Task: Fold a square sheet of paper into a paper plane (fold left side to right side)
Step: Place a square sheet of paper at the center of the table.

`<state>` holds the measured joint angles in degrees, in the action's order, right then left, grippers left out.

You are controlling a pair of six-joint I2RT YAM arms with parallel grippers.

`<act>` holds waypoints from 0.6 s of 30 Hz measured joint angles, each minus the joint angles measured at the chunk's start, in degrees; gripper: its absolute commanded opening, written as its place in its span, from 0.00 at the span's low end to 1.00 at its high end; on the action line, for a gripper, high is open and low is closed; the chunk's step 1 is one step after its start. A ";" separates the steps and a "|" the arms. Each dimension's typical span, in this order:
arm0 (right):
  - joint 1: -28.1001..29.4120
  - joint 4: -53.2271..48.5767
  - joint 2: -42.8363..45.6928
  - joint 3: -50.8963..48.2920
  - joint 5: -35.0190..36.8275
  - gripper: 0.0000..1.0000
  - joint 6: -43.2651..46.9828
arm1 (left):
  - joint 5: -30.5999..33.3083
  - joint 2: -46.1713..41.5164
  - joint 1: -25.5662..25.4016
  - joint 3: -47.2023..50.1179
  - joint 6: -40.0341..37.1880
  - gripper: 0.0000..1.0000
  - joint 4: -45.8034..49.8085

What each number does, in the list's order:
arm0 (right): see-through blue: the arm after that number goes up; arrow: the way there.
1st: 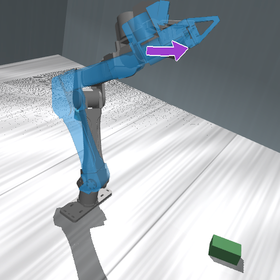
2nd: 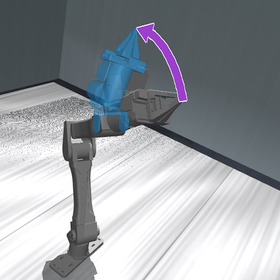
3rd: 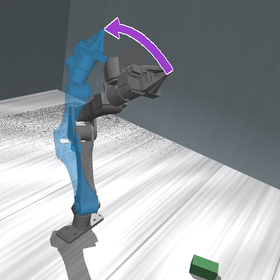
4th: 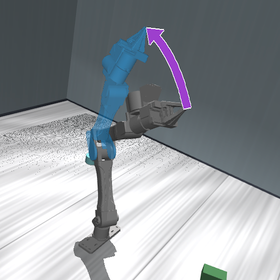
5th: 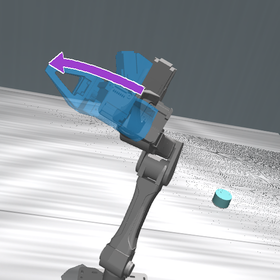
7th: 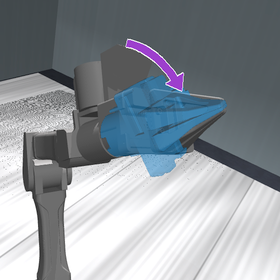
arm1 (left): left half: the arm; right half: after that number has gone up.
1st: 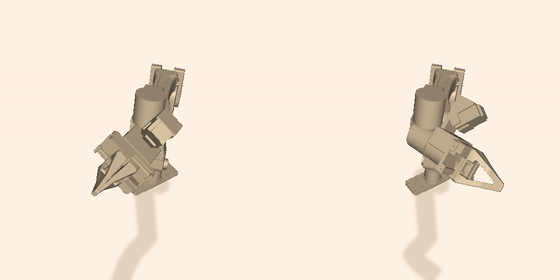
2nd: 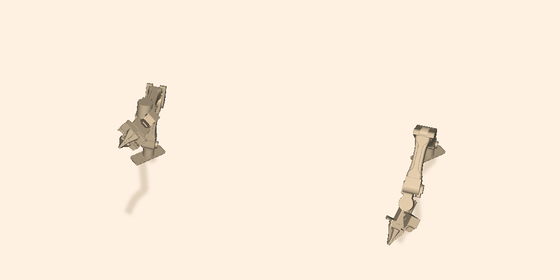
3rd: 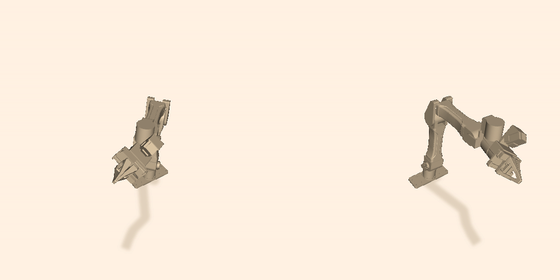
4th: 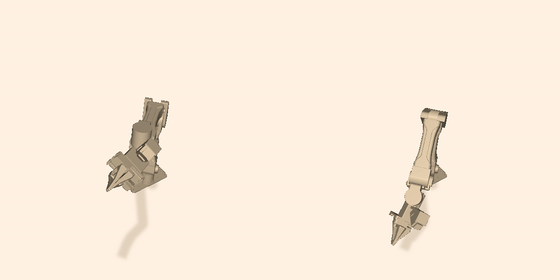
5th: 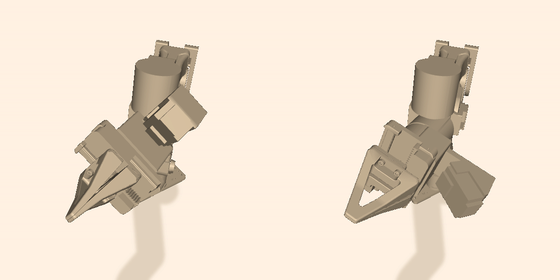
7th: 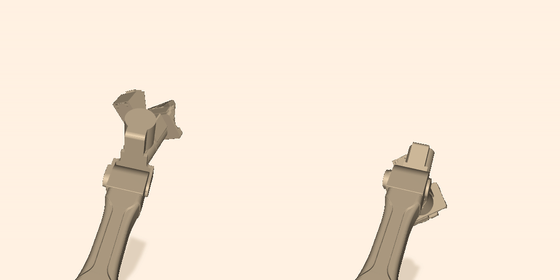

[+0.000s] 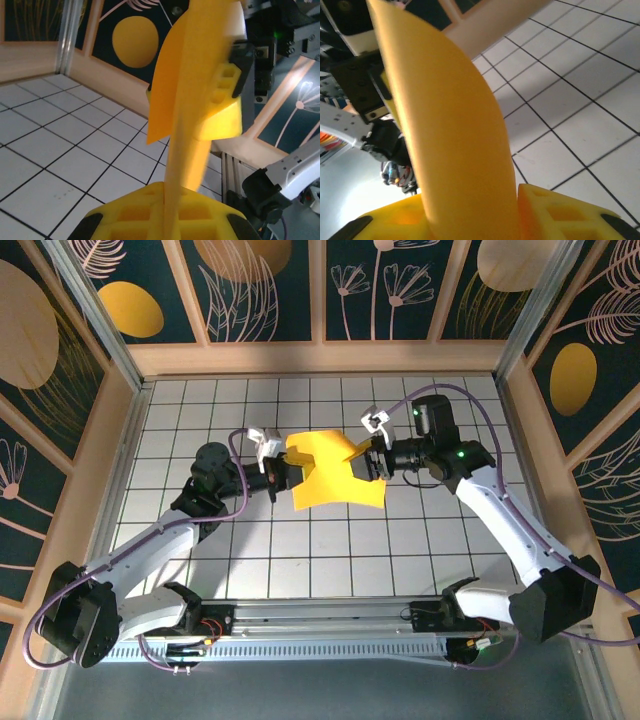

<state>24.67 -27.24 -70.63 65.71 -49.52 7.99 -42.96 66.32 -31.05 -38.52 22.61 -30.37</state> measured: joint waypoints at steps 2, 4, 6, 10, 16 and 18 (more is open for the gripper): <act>-0.63 0.92 0.02 -0.92 2.27 0.60 -1.09 | 1.31 0.66 0.00 0.00 0.94 0.00 1.03; -1.31 2.21 0.02 -1.90 5.11 0.67 -2.64 | 2.43 2.14 0.00 -0.02 2.16 0.00 2.27; -2.08 3.58 0.02 -3.08 8.50 0.70 -4.46 | 3.69 4.37 0.00 -0.04 3.74 0.00 4.00; -3.76 5.97 -0.02 -5.42 14.64 0.71 -8.61 | 6.01 10.84 0.00 -0.28 6.60 0.00 7.15; -4.83 9.16 -3.17 -8.07 21.31 0.71 -14.40 | 8.24 22.27 0.00 -1.31 9.92 0.00 11.02; -4.83 9.81 -5.14 -9.14 22.73 0.70 -16.20 | 9.60 24.70 0.00 -2.12 10.36 0.00 12.74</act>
<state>19.84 -17.43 -75.77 56.58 -26.79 -8.21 -33.36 91.02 -31.05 -40.64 32.97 -17.63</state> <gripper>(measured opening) 0.707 0.043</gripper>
